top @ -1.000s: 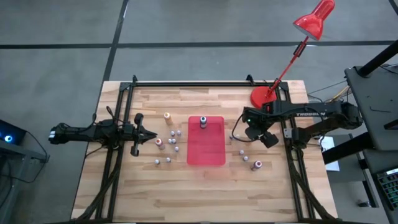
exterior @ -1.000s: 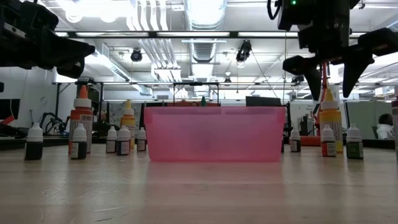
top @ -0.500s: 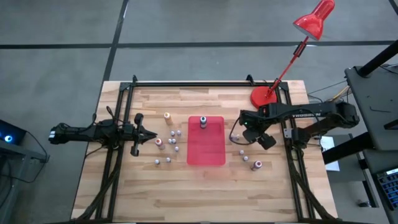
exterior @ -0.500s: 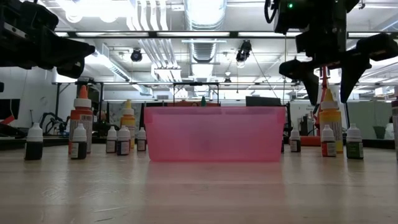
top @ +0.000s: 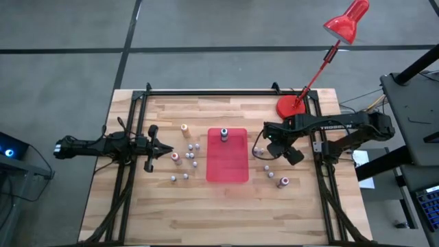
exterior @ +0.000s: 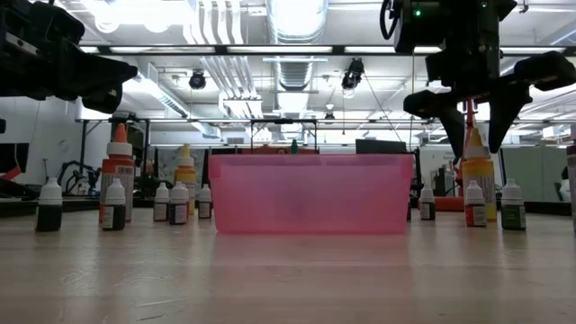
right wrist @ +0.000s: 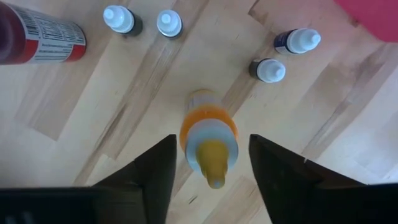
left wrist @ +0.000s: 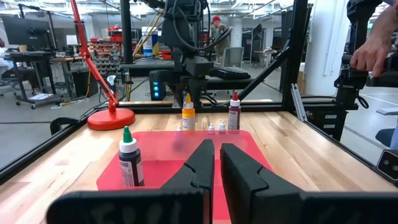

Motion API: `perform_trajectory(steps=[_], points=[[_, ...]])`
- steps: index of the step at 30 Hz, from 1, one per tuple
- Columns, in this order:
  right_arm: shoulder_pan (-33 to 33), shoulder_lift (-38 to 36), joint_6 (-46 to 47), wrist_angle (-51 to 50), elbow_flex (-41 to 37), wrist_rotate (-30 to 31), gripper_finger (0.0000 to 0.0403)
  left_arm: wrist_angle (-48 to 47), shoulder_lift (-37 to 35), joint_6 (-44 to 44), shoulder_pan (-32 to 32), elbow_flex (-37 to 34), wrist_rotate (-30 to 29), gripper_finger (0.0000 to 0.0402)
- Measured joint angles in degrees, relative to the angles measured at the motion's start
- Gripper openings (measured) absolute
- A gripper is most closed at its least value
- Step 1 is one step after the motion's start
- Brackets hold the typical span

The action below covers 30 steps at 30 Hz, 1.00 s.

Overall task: Pick & Place food coloring
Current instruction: Put the large yellow food coloring bottle into the red bin

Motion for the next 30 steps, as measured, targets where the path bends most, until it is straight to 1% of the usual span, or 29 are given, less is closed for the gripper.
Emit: perform_trajectory(steps=[6, 9, 18, 21, 27, 30], points=[[0.0, 0.0, 0.0, -0.1, 0.0, 0.0, 0.0116, 0.0, 0.0, 0.0, 0.0, 0.0, 0.0, 0.0003], [0.0, -0.1, 0.0, -0.1, 0.0, 0.0, 0.0099, 0.0, 0.0, 0.0, 0.0, 0.0, 0.0, 0.0003], [0.0, -0.1, 0.0, -1.6, 0.9, 0.1, 0.0104, 0.0, 0.0, 0.0, 0.0, 0.0, 0.0, 0.0003], [0.0, -0.2, 0.2, -4.3, 4.0, 0.6, 0.0103, 0.0, 0.0, 0.0, 0.0, 0.0, 0.0, 0.0003], [0.0, -0.1, 0.6, -10.1, 12.5, 4.5, 0.0102, 0.0, 0.0, 0.0, 0.0, 0.0, 0.0, 0.0003], [-0.1, 0.0, 1.8, -11.0, 16.5, 4.6, 0.0101, 0.0, 0.0, 0.0, 0.0, 0.0, 0.0, 0.0003]])
